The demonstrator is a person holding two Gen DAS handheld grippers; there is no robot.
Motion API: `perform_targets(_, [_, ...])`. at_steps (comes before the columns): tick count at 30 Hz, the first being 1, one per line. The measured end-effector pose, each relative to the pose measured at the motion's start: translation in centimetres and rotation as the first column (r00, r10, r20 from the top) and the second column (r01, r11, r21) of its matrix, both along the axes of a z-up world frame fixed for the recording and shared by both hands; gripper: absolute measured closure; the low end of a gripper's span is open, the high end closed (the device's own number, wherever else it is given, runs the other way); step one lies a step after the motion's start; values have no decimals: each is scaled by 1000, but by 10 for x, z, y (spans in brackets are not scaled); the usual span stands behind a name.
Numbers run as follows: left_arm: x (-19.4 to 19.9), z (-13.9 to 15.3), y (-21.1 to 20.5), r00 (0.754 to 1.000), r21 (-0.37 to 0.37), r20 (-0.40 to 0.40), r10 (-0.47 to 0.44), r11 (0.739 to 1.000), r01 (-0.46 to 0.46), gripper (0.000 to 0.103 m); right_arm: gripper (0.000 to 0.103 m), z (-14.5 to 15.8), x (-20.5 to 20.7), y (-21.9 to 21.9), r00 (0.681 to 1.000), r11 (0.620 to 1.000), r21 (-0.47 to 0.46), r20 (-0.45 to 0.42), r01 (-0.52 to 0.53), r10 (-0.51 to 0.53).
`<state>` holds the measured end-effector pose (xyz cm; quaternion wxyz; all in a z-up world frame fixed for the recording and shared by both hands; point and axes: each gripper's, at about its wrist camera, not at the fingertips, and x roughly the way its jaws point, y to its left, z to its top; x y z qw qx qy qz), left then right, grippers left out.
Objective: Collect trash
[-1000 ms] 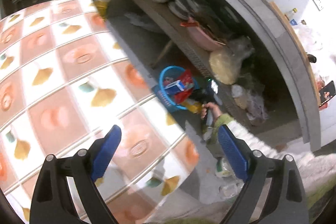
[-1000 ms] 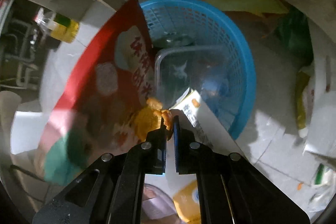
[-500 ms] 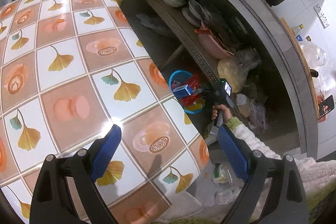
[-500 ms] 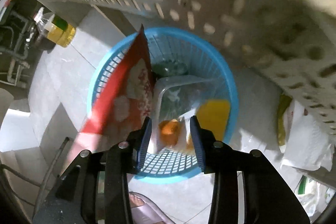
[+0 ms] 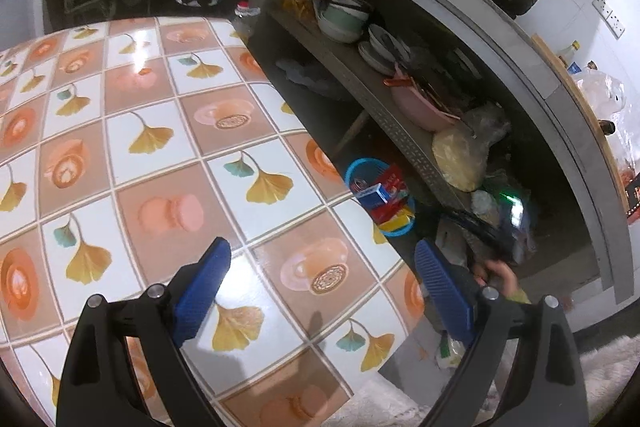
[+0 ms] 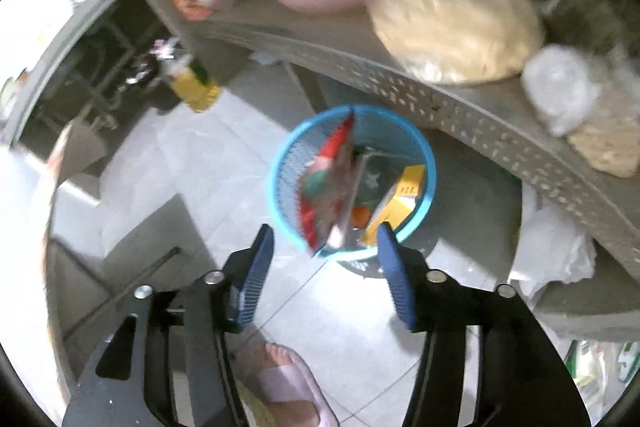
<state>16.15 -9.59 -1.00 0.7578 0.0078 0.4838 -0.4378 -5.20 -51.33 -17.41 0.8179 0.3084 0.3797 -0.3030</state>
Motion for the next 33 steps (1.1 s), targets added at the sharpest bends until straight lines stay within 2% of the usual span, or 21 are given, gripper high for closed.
perform_targets(5, [-16,3,15,997,-32,62,40,999,-38,7,25,56,-14,64,995,987,-143,47,-75,82])
perform_targets(9, [-28,10,27,986,-33,136,100,995,-96,6,16,94,-8,104,984,953,-269,69,-141,165])
perform_targets(11, [-33,15,38,969,-46,165,184,983,-179,6,10,102,-3,118,974,937,-304,89,-172,207])
perform_targets(15, [-46,23,60,909,-80,216,355,935,-346,6,8,121,7,147,949,906,-352,118,-237,294])
perform_targets(18, [-56,23,71,861,-58,263,435,898,-436,6,8,129,13,163,934,895,-355,131,-269,333])
perform_targets(24, [-80,20,80,813,3,346,468,866,-500,5,8,128,22,203,907,891,-312,156,-330,391])
perform_targets(26, [-87,17,82,807,18,362,466,862,-506,5,8,121,25,216,903,895,-273,150,-354,403])
perform_targets(29, [-101,10,81,798,85,406,446,851,-519,5,8,112,25,239,889,885,-230,129,-404,439])
perform_targets(33, [-112,8,78,792,111,437,426,848,-518,5,8,112,22,260,883,865,-277,97,-419,459])
